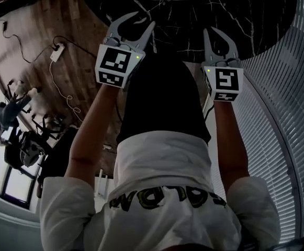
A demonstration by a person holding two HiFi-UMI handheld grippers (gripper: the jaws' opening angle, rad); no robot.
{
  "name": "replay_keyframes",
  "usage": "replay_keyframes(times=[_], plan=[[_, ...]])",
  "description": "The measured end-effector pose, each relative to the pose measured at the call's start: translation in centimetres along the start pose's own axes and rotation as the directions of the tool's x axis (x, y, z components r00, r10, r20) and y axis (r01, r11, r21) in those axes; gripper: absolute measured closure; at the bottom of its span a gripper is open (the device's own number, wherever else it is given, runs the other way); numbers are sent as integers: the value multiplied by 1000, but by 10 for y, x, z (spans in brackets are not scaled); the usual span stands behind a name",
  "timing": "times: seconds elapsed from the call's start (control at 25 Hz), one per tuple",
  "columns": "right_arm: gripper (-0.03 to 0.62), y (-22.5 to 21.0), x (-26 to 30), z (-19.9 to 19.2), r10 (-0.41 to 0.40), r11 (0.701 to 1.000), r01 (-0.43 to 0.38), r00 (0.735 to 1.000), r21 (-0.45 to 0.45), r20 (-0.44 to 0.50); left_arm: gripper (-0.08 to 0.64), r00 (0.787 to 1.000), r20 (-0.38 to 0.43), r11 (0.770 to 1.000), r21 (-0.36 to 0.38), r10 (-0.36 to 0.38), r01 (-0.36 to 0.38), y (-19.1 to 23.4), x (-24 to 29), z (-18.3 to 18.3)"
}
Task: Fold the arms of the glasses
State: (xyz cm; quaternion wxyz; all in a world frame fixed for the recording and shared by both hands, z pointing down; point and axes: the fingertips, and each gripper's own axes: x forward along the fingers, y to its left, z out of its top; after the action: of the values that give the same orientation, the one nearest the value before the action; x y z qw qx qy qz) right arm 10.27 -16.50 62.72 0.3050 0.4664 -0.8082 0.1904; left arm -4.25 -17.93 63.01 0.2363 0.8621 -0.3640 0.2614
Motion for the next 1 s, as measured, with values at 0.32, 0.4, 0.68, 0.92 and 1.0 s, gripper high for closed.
replay_keyframes(times=[0.32, 0.4, 0.68, 0.92, 1.0], plan=[[591, -8, 27, -19, -5, 999, 2, 997, -35, -73, 422, 999, -30, 1000, -24, -13, 13, 0, 14, -17], [591, -9, 31, -17, -3, 999, 0, 997, -45, -78, 422, 1000, -27, 999, -33, -15, 14, 1, 16, -18], [591, 0, 38, -21, 24, 996, -33, 993, -78, -113, 422, 999, 19, 996, -68, -49, 50, -2, 20, -12], [591, 11, 42, -22, 56, 994, -65, 993, -87, -108, 422, 996, 11, 993, -70, -94, 94, -12, 23, -15], [591, 17, 44, -20, 70, 992, -80, 992, -96, -106, 422, 994, 6, 992, -62, -110, 111, -16, 23, -15]])
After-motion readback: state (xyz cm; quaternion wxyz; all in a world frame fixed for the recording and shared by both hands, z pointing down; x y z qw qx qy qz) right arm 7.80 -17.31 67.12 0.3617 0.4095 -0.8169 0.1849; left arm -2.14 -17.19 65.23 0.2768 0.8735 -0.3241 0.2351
